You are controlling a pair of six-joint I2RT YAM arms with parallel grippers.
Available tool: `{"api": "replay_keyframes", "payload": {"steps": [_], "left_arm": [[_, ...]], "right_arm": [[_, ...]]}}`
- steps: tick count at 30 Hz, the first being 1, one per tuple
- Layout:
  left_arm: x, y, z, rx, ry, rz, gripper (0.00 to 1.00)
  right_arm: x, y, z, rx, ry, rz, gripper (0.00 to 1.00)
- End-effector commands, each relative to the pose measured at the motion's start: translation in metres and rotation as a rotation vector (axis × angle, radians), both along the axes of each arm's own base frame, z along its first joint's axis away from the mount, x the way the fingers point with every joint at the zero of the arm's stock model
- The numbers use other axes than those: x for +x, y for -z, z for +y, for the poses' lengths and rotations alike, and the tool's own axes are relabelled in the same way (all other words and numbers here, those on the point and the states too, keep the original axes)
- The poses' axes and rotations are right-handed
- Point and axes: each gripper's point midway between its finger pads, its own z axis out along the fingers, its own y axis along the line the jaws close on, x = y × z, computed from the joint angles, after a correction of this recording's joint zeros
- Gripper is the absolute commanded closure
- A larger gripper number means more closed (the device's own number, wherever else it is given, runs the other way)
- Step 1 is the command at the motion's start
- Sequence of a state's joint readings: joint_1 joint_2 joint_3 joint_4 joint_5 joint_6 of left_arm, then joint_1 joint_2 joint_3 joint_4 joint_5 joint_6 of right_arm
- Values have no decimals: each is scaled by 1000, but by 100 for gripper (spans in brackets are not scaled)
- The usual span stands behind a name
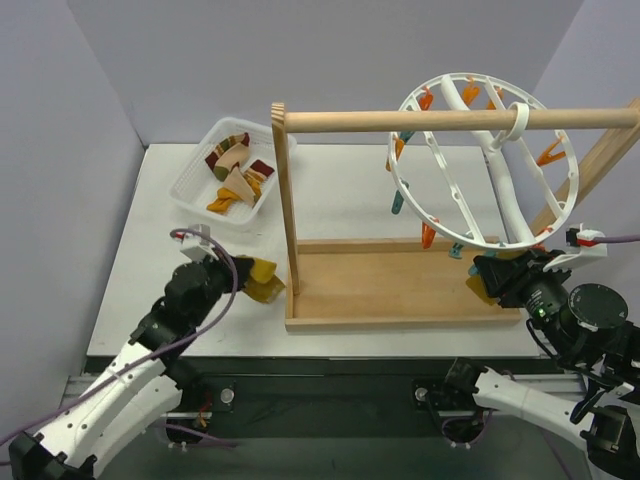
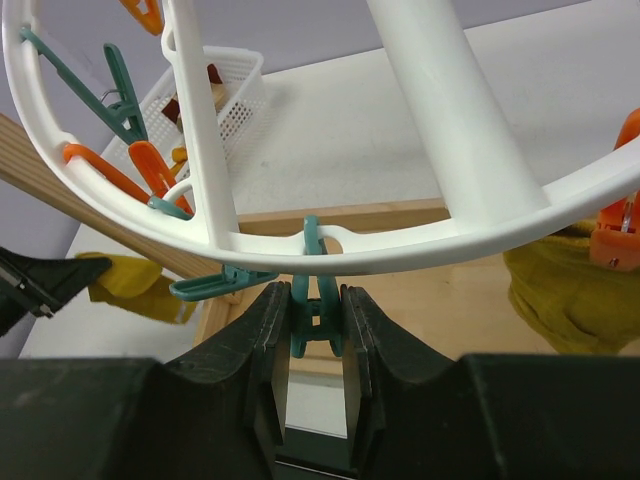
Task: Remove the socks clipped to the hanger
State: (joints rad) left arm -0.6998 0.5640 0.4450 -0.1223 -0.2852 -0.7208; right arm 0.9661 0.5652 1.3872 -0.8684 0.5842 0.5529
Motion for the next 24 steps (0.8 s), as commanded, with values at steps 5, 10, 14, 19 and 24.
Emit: {"api": "replay_keyframes", "payload": {"steps": [5,10,14,19,24], "left_arm": [[93,-59,48,-74,-136,-11,100],[157,-122,56,-119,-163,-113,100],[212,-133,56,-173,-112,-65,100],[261,-140,55,-141,-83,-12,100],[281,-119,66,-119,-136,91,3]], "right_arm": [[2,-1,4,14,-3,-3,90],[0,-3,3,28,-12,-9,90],[-2,-6,1,39,-15,-16,90],[-2,-6,2,39,-16,-15,90],[-2,-6,5,34,-27,-9,89]]}}
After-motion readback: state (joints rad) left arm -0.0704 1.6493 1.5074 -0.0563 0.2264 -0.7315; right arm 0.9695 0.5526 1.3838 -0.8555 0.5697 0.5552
